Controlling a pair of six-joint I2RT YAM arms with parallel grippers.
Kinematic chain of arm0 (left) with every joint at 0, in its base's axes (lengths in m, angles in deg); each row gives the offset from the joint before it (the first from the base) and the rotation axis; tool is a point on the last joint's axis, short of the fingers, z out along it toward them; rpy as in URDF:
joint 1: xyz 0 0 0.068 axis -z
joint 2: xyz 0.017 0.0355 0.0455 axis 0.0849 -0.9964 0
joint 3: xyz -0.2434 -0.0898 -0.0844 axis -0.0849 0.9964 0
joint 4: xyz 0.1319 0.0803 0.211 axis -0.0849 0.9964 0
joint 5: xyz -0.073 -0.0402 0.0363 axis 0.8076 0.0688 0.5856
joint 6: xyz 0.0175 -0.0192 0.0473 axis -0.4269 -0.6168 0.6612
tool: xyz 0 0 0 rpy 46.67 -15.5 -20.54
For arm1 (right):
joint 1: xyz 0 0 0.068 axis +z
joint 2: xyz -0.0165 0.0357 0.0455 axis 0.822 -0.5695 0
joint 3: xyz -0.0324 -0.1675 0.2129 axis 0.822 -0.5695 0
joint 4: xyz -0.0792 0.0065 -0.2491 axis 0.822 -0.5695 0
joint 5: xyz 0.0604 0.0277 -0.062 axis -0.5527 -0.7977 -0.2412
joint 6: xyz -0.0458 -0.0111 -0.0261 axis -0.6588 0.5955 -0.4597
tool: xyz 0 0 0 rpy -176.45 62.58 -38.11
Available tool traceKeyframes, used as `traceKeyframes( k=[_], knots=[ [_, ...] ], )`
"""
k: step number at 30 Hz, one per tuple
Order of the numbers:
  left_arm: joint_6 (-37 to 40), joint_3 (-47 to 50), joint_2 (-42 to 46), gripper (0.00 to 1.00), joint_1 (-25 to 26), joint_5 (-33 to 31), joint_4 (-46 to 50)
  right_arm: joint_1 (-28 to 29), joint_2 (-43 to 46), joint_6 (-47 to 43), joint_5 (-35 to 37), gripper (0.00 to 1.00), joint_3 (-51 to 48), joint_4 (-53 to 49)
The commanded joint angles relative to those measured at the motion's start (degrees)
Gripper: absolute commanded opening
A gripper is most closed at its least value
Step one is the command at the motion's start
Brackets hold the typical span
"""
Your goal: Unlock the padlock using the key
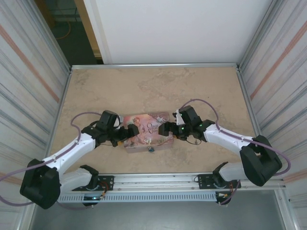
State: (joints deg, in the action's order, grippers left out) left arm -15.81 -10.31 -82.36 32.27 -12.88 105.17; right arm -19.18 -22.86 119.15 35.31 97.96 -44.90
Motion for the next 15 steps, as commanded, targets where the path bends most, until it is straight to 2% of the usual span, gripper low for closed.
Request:
traceKeyframes(
  k=[1,15],
  knots=[
    [2.0,-3.5,-2.2,0.99,0.5,2.2,-4.8,0.0,-1.2,0.4,-1.7,0.99,2.8,2.4],
    [9.5,-16.5,-16.8,0.99,-0.1,0.3,-6.1,-2.9,-4.9,1.0,0.2,0.99,5.9,6.4]
  ],
)
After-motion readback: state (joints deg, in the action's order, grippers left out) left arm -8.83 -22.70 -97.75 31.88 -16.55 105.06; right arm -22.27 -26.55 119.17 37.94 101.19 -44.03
